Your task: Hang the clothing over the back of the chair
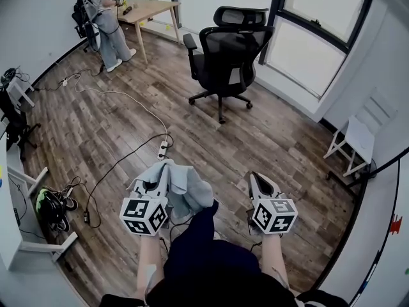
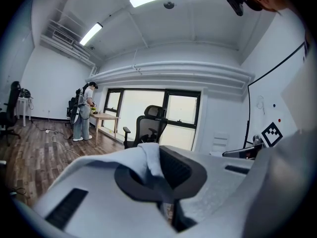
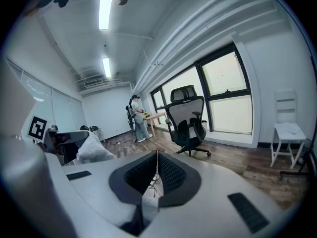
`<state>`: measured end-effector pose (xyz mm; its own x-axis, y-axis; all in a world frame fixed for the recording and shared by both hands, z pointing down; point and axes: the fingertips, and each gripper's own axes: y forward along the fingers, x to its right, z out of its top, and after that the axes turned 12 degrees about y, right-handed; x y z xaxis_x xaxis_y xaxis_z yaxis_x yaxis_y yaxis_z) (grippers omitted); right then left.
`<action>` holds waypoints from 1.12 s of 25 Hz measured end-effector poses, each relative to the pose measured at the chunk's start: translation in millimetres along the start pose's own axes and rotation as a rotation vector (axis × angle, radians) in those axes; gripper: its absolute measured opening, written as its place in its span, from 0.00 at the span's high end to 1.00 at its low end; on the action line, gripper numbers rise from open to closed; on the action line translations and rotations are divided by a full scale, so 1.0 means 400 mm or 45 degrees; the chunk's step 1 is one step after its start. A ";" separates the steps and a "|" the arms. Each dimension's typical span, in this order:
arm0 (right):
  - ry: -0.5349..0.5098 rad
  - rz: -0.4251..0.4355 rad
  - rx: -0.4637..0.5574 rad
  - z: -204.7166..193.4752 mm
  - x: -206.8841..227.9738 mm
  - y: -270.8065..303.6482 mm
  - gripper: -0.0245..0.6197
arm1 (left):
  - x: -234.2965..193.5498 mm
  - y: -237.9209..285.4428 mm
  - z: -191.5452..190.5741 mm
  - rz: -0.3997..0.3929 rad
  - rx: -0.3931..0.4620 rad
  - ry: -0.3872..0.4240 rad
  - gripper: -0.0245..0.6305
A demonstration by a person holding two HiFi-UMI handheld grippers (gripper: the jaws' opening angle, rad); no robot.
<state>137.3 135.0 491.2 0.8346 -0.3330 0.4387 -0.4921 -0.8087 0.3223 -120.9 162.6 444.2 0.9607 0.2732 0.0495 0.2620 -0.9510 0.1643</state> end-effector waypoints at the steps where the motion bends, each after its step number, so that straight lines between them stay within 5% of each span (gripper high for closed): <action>1: -0.001 0.003 -0.004 -0.001 -0.001 0.004 0.91 | -0.001 0.002 0.001 0.000 0.001 0.001 0.94; 12: 0.016 -0.041 0.015 0.066 0.058 0.115 0.91 | -0.052 0.141 0.015 -0.001 -0.006 0.013 0.94; 28: -0.034 -0.049 0.024 0.324 0.107 0.455 0.91 | -0.218 0.500 0.136 -0.015 0.023 -0.011 0.94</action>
<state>115.4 -89.4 459.7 0.8591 -0.3143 0.4038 -0.4552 -0.8300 0.3223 -147.2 -59.1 419.1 0.9582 0.2835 0.0387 0.2752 -0.9501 0.1468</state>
